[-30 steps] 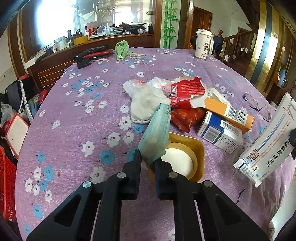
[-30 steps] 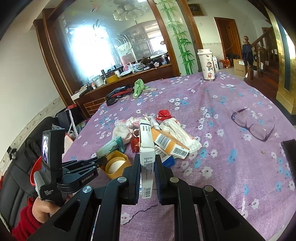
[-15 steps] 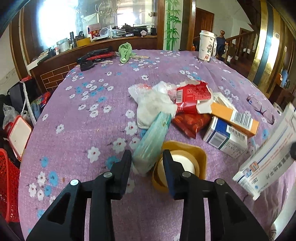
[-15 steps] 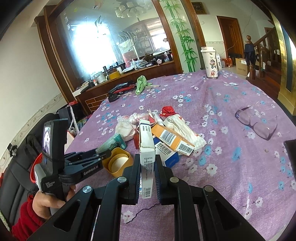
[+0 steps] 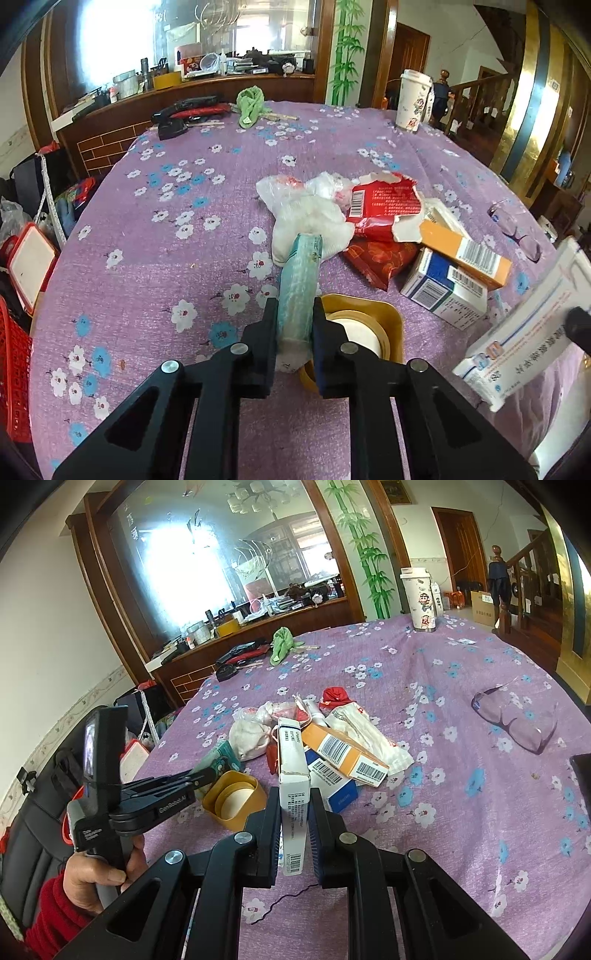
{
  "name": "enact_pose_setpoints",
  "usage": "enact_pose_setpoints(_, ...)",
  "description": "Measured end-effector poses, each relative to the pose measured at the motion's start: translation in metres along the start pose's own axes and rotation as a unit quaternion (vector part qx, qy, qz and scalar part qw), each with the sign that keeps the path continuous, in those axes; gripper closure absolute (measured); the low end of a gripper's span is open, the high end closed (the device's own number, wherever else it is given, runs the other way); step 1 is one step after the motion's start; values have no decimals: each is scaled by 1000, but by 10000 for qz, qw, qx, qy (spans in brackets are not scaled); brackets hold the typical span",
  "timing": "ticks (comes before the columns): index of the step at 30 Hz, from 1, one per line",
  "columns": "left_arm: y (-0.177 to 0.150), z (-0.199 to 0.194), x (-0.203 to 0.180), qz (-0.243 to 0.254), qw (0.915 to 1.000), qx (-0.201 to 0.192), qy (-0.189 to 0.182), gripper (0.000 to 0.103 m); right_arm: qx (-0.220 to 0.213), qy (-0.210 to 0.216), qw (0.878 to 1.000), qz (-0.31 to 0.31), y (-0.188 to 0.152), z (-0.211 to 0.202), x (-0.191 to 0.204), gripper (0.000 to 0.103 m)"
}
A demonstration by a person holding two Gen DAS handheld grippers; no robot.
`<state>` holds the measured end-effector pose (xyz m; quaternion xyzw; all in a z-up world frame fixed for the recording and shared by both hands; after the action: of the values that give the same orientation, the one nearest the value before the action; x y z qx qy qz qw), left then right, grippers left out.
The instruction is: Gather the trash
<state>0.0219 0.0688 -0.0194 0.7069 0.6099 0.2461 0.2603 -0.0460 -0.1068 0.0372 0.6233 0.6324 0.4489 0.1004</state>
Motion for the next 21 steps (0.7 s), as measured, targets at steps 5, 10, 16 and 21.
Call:
enact_pose_setpoints(5, -1, -15, 9, -61, 9997, -178, 141, 88, 36, 60, 9999, -92, -3, 1, 10, 88)
enact_pose_setpoints(10, -4, -39, 21, -75, 9973, -462, 566, 88, 75, 145, 9997, -196, 1, 6, 23, 88)
enact_pose_setpoints(16, -10, -71, 41, -51, 9909, -740, 1127, 88, 227, 340, 9985, -352, 0, 17, 48, 88)
enact_pose_setpoints(21, -19, -95, 62, -119, 9862, -862, 1410, 88, 474, 588, 9953, -609, -5, 32, 80, 88)
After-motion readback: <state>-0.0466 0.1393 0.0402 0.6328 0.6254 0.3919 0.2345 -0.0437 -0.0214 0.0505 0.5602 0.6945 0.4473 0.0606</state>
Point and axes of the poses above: each gripper's, at about its wrist camera, not at the fingertips, and z roughly the way its jaws point, x to its left, y to its top, the point moved 8 cm from there along z, roughly the way its jaws point, and after that the axes turned 8 degrees about z, right-handed, at the moved point
